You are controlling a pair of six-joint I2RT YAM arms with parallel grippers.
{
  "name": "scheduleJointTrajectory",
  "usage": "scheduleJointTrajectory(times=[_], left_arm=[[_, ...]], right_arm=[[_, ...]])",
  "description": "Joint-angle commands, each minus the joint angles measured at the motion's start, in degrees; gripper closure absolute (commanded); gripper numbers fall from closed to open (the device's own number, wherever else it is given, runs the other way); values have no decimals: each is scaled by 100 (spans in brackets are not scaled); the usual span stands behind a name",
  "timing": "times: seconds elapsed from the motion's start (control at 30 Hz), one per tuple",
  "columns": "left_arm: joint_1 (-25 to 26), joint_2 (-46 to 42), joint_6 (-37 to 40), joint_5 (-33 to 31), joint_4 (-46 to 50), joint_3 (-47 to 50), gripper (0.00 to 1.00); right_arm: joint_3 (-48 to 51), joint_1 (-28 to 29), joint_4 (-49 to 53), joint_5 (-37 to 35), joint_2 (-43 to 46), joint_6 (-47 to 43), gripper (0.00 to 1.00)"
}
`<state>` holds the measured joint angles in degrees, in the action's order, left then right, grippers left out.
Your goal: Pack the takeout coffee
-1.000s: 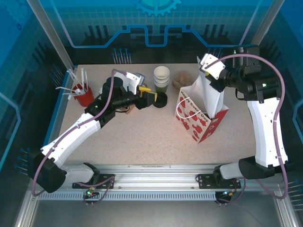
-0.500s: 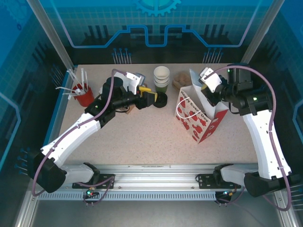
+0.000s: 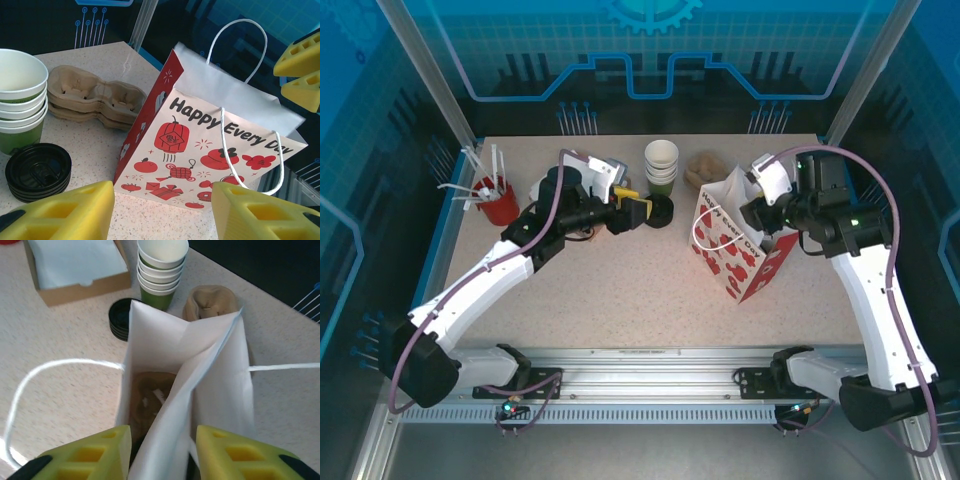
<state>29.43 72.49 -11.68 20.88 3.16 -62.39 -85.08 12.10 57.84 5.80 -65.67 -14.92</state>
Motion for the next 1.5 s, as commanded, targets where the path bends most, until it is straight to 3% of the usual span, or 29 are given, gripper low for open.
scheduleJointTrajectory(times=[0.0,0.1,0.27,0.47,0.6,0.8,0.93,1.07,1.23,1.37,1.47], left_arm=[[45,18,61,-14,-140,129,44],[48,32,69,-33,-108,148,44],[45,11,125,-71,26,98,44],[47,-74,56,-371,98,265,43],[38,-329,17,-982,60,594,39],[41,-663,-120,-1364,-247,1051,30],[36,-597,-330,-1044,-117,989,29],[46,-463,-692,-488,-80,913,28],[333,-308,-1104,310,-436,798,27],[780,64,-1844,648,-1088,604,25],[1075,523,-1920,667,-1094,187,26]], right_arm=[[-207,126,146,435,-223,567,56],[-118,137,-65,497,-403,670,52],[-349,139,57,-11,-760,769,54],[-192,152,21,-453,-511,1028,55],[333,246,-501,-403,116,1260,45],[963,220,-815,-1190,974,1593,33],[1036,-108,-572,-1387,1217,1701,24],[1135,-1028,-542,-458,1243,1931,17],[1307,-1495,-901,542,1107,2439,15],[1413,-1500,-1022,314,1072,2469,15],[1523,-1500,-1139,-118,1074,2412,15]])
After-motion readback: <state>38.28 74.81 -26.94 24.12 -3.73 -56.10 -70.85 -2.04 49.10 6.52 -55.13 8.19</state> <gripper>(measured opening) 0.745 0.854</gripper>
